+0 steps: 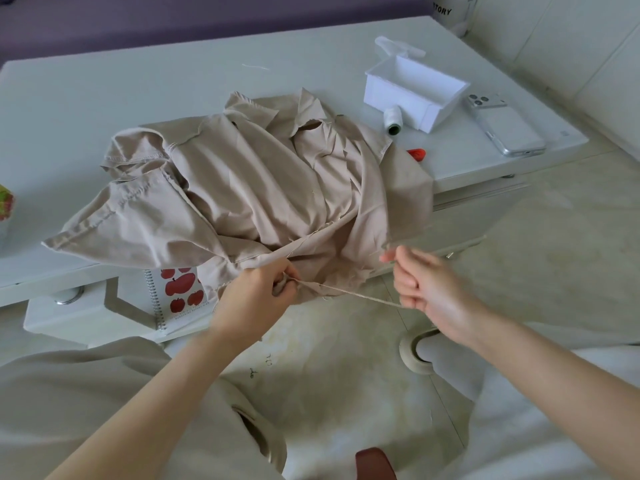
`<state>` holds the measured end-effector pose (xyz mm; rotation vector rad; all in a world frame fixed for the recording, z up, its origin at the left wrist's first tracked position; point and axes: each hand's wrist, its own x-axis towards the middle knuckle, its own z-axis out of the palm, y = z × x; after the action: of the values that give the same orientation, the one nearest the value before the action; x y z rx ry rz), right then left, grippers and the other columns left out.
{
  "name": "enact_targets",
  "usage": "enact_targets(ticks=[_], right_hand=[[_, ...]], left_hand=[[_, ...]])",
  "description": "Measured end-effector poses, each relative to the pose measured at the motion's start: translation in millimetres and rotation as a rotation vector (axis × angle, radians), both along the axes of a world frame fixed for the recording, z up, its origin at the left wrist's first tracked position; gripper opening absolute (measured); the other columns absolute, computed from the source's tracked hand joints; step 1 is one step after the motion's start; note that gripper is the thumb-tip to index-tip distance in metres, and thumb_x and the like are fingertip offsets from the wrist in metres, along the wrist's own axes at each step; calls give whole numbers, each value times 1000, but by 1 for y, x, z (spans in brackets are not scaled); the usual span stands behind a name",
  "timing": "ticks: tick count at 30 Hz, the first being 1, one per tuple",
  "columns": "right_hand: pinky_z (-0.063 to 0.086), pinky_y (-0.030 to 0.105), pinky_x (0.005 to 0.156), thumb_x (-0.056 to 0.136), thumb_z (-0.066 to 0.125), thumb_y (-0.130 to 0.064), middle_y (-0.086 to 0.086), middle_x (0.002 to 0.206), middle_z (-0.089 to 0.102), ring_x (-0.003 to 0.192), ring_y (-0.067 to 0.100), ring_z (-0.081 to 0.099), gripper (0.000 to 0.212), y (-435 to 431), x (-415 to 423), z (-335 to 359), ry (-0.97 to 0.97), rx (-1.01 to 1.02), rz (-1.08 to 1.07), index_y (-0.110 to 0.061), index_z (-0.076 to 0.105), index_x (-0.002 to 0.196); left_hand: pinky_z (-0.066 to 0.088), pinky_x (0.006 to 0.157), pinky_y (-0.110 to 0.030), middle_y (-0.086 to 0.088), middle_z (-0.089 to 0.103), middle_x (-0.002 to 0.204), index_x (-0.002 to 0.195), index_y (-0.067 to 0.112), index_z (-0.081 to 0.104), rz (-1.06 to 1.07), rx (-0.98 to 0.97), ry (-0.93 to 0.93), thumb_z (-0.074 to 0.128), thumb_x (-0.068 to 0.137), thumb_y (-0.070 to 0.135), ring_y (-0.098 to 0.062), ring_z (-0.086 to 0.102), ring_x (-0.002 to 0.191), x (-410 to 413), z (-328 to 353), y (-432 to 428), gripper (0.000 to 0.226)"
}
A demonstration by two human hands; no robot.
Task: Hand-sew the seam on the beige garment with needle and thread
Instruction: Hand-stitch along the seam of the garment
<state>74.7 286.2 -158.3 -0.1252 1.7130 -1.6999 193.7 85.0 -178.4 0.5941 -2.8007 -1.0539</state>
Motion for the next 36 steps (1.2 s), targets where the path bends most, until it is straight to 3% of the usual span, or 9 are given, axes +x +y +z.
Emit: enact_targets(ticks=[3, 8, 15, 19, 23, 26, 28, 31, 36], right_hand=[[22, 16, 40, 102, 35, -23, -9, 48, 29, 40, 4, 22, 32, 13, 8, -21, 170, 193, 180, -10, 58, 86], [29, 19, 49, 101, 38, -19, -8, 42, 36, 44, 7, 35, 31, 42, 8, -31, 629, 634, 554, -27, 57, 78], [36, 17, 54, 102, 37, -23, -18, 51, 53, 51, 0, 47, 34, 63, -2, -52, 660, 877, 564, -37, 48, 72], [40, 28, 70, 102, 34, -25, -3, 93, 70, 77, 17, 60, 29, 70, -6, -61, 702, 991, 623, -30, 56, 84], [35, 26, 67, 101, 34, -18, -3, 107, 68, 93, 20, 62, 25, 66, -7, -62, 789, 1079, 685, -22, 58, 106], [37, 26, 70, 95, 36, -1, 0, 115, 60, 95, 23, 59, 40, 54, -7, -53, 875, 1006, 631, -20, 46, 129], [35, 23, 68, 92, 36, 7, -6, 97, 55, 81, 18, 53, 47, 40, -8, -45, 886, 819, 525, -15, 44, 133], [42, 31, 73, 93, 40, 6, -16, 77, 52, 73, 17, 51, 34, 11, -7, -33, 1045, 567, 387, -9, 49, 123], [41, 21, 68, 97, 47, -8, -2, 82, 67, 74, 13, 58, 9, -38, -1, -5, 1041, 361, 279, -7, 56, 94]], left_hand=[[45, 40, -32, 8, 38, 49, 88, 22, 64, 34, -20, 10, 55, 91, 14, -8, 44, 44, -2, -1, -2, 13], [35, 39, -22, 4, 47, 48, 85, 26, 61, 71, -35, 33, 54, 90, 13, -8, 47, 40, -3, -4, -5, 16], [40, 42, -27, 8, 49, 49, 87, 24, 63, 131, -55, 86, 57, 89, 15, -9, 51, 47, -3, -3, -9, 12], [35, 45, -24, 14, 50, 49, 85, 27, 62, 130, -51, 99, 57, 89, 15, -13, 47, 45, -2, -4, -9, 13], [34, 47, -25, 10, 48, 51, 84, 27, 60, 116, -37, 142, 58, 89, 13, -16, 42, 47, -3, -2, -7, 15], [41, 40, -30, 10, 44, 48, 83, 26, 60, 74, -8, 154, 56, 90, 11, -14, 40, 44, -2, 2, -5, 17], [43, 34, -30, 11, 44, 48, 83, 27, 60, 53, 12, 147, 55, 90, 11, -14, 42, 42, -1, 3, -4, 18], [43, 37, -29, 7, 49, 51, 82, 30, 61, 27, 18, 151, 56, 89, 13, -14, 45, 44, -1, 6, -2, 19], [39, 42, -23, -12, 49, 57, 83, 20, 60, -25, 96, 167, 59, 91, 13, -21, 42, 51, 0, 13, 0, 11]])
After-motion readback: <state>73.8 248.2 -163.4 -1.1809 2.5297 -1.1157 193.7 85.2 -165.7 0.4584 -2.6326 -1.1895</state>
